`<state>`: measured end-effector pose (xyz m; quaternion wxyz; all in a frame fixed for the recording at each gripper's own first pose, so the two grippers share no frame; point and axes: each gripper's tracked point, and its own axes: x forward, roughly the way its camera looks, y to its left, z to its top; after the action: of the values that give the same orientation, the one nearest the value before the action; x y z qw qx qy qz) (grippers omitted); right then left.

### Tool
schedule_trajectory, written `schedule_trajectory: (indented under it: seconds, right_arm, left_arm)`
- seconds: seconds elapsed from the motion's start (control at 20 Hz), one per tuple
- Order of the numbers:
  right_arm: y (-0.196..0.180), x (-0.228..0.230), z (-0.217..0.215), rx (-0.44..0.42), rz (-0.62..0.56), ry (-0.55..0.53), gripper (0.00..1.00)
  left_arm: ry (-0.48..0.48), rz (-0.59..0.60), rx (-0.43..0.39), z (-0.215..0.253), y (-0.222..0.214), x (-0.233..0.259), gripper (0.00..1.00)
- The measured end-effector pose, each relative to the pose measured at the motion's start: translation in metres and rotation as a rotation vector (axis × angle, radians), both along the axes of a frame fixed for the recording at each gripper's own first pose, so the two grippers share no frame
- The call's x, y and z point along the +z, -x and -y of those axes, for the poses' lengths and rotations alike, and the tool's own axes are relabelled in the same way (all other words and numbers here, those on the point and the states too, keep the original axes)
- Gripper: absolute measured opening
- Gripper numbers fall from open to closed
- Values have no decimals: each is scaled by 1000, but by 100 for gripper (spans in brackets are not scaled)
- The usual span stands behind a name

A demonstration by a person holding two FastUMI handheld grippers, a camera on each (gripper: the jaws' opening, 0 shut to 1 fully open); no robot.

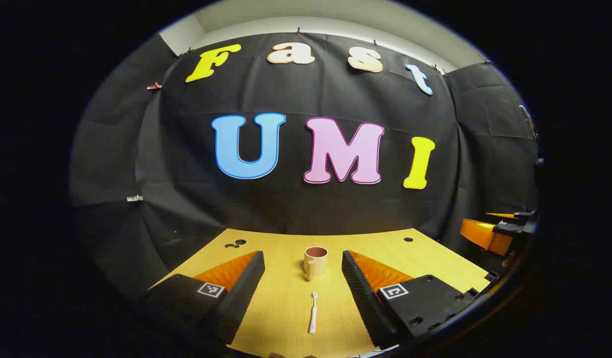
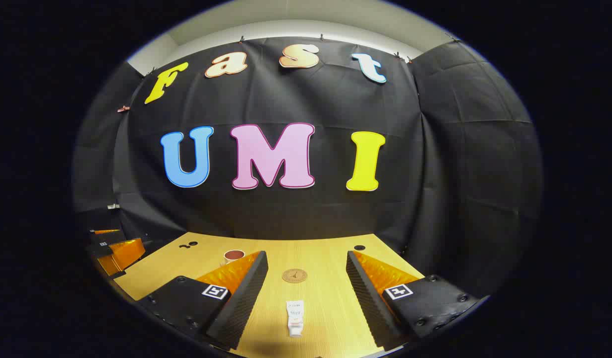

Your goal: Put the toothbrush and toothpaste on the desktop into the cup, then pick up the cup and place it on the coaster on the desktop.

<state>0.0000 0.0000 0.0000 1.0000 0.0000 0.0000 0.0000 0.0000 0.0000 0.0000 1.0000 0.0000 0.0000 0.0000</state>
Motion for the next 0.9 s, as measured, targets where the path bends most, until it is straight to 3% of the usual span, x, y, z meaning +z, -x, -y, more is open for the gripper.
schedule_trajectory:
  seconds: [0.9]
  right_arm:
    - [-39,-39,-7,23,-134,-32,97]
  left_arm:
    - [-51,-51,7,-1,-24,-15,97]
